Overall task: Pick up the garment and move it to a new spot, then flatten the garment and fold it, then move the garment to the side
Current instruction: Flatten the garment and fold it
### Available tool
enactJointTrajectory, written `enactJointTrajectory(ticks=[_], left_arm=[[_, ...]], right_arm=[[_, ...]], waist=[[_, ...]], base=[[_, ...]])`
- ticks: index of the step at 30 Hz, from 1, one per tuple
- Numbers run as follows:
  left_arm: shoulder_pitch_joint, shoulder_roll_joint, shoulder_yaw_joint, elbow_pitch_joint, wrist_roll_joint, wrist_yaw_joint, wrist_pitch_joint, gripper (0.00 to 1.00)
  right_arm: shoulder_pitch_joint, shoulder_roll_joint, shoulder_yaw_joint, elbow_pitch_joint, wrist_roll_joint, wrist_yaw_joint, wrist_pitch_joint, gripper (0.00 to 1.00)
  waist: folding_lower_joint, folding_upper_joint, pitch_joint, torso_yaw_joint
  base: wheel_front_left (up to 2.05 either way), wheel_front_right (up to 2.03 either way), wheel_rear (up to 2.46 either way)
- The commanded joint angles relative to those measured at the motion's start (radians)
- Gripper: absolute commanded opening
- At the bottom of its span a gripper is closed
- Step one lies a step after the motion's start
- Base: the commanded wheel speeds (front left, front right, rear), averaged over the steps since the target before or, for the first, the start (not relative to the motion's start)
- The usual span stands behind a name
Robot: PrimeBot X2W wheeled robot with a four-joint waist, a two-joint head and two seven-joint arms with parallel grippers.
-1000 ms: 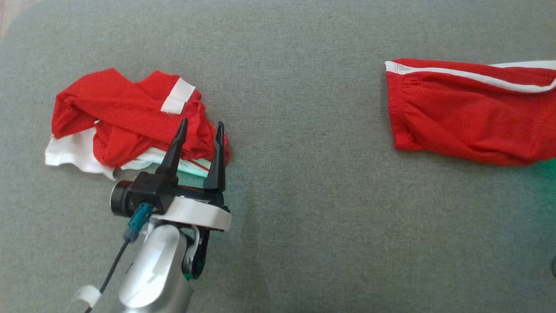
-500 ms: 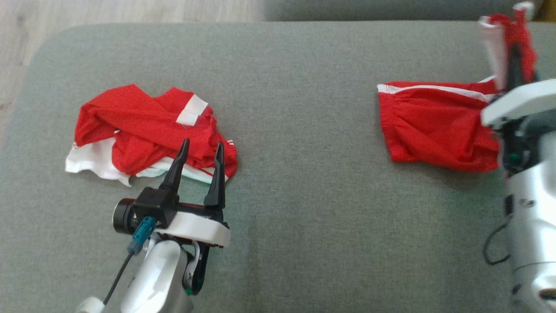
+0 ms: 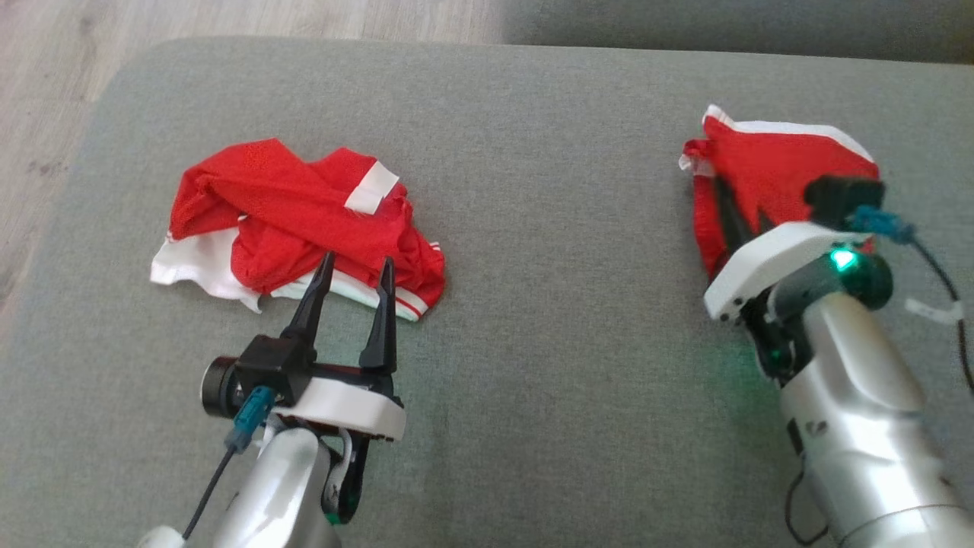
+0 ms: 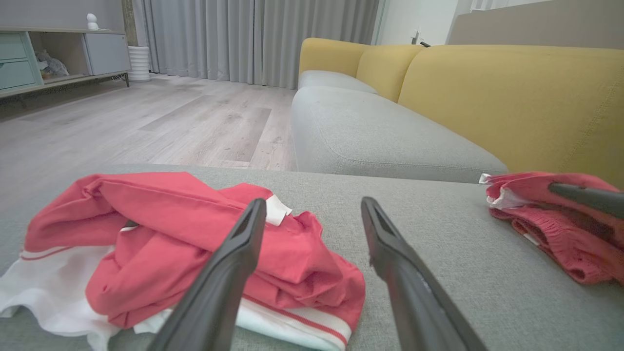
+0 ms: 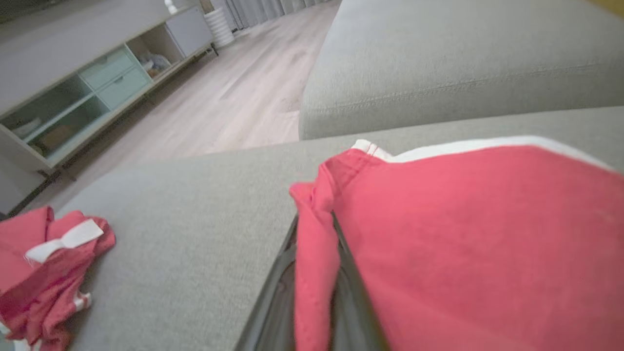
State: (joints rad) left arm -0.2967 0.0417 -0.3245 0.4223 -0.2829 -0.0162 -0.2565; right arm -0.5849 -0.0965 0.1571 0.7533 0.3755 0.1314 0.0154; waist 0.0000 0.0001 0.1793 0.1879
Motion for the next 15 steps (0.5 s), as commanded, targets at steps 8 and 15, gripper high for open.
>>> enactJointTrajectory(ticks=[8, 15], left_arm=[[-0.024, 0.009, 0.021, -0.031, -0.007, 0.012, -0.005, 1.00], [-0.024, 0.009, 0.028, -0.034, -0.009, 0.011, -0.005, 1.00]], right_arm=[[-0.023, 0.010, 0.137, 0.096, -0.018, -0.001, -0.053, 0.10], [-0.040, 0.015, 0.142, 0.133, -0.024, -0.001, -0.210, 1.00]], waist=[[0.0000, -0.0001, 0.003, -0.010], [0.0000, -0.0001, -0.036, -0.064]], base=[[0.00, 0.00, 0.00], [0.00, 0.00, 0.00]])
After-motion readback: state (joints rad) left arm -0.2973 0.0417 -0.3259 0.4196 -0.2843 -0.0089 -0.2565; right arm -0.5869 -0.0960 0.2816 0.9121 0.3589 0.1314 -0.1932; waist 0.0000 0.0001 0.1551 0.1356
